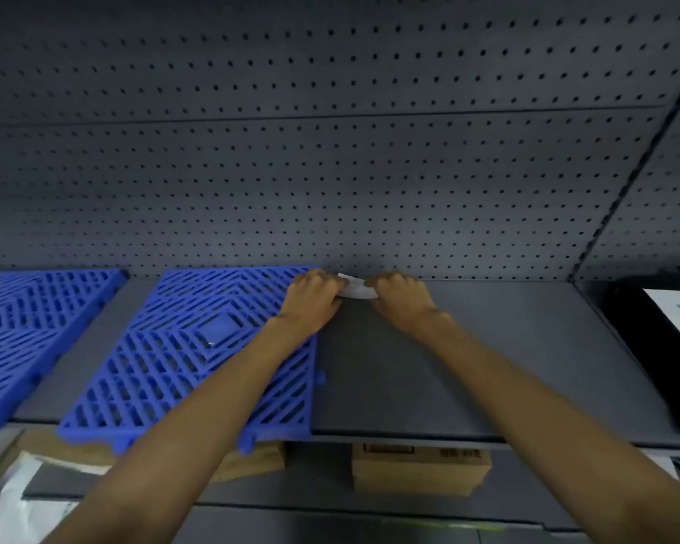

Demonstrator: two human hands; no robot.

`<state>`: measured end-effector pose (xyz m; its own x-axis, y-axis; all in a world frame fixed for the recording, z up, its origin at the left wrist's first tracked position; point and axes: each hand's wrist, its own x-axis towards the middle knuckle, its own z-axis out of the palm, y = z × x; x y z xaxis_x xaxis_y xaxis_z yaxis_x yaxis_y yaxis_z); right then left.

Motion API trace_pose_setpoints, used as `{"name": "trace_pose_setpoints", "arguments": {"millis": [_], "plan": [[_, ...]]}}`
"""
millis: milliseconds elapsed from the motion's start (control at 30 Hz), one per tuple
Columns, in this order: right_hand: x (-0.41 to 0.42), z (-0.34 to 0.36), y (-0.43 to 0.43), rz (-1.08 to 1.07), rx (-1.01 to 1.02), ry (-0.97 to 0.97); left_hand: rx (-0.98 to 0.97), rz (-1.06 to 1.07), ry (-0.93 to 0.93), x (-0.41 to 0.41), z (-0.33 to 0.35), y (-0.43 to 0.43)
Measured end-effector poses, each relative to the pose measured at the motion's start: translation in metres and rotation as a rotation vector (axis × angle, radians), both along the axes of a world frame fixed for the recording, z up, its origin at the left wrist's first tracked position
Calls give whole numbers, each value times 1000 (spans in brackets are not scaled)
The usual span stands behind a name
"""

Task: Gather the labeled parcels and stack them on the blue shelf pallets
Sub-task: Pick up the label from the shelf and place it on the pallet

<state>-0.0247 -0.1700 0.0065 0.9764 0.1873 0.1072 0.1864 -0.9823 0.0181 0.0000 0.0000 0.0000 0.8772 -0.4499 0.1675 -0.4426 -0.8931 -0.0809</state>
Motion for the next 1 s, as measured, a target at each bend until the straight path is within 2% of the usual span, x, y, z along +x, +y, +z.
{"name": "trace_pose_setpoints", "arguments": {"millis": [233, 533, 800, 1000], "plan": [[19, 0, -4, 31, -74, -56, 2, 9, -2, 18, -4, -4], [21, -4, -23, 50, -104, -146, -2, -36, -123, 16, -3, -13], [18, 5, -20, -48, -35, -84, -105, -12, -147, 8, -2, -15], [8, 12, -31, -65, -95, -90, -115, -82, -132, 6, -4, -17]]}}
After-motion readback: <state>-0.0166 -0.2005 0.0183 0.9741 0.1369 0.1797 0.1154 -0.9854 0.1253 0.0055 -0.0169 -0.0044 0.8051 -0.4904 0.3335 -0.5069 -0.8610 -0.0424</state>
